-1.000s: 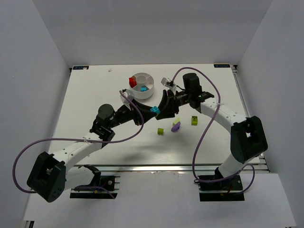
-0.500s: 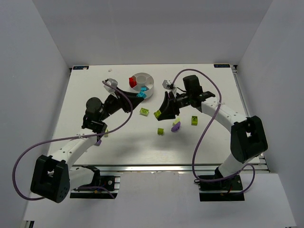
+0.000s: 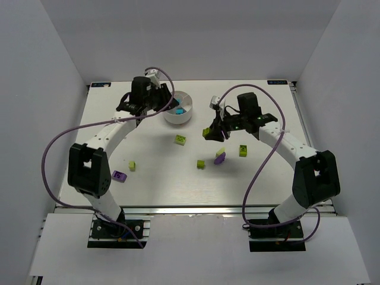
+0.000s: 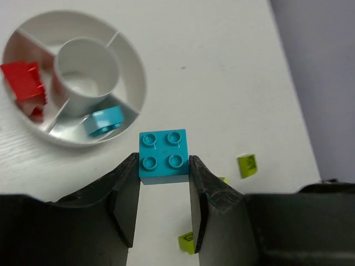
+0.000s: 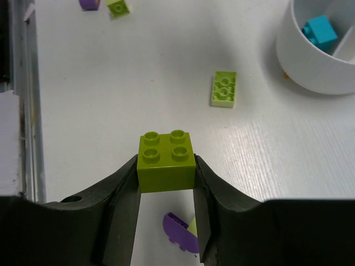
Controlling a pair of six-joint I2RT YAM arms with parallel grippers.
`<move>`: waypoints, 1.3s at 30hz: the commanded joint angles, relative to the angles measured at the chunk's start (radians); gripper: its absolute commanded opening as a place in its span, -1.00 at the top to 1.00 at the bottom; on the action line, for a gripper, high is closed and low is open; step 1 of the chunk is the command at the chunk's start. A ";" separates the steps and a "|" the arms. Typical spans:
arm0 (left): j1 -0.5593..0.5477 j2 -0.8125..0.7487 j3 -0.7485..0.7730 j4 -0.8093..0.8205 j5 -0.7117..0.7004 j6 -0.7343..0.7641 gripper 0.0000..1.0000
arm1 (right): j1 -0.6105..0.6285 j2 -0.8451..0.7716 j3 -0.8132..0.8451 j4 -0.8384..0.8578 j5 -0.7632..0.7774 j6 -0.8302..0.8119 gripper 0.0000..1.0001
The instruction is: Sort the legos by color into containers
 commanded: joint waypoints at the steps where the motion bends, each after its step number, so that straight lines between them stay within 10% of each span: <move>1: 0.005 0.036 0.121 -0.254 -0.114 0.010 1.00 | -0.022 -0.037 -0.009 0.042 0.039 -0.009 1.00; 39: 0.002 0.378 0.484 -0.469 -0.274 0.020 0.64 | -0.069 -0.032 -0.009 0.040 0.021 -0.005 1.00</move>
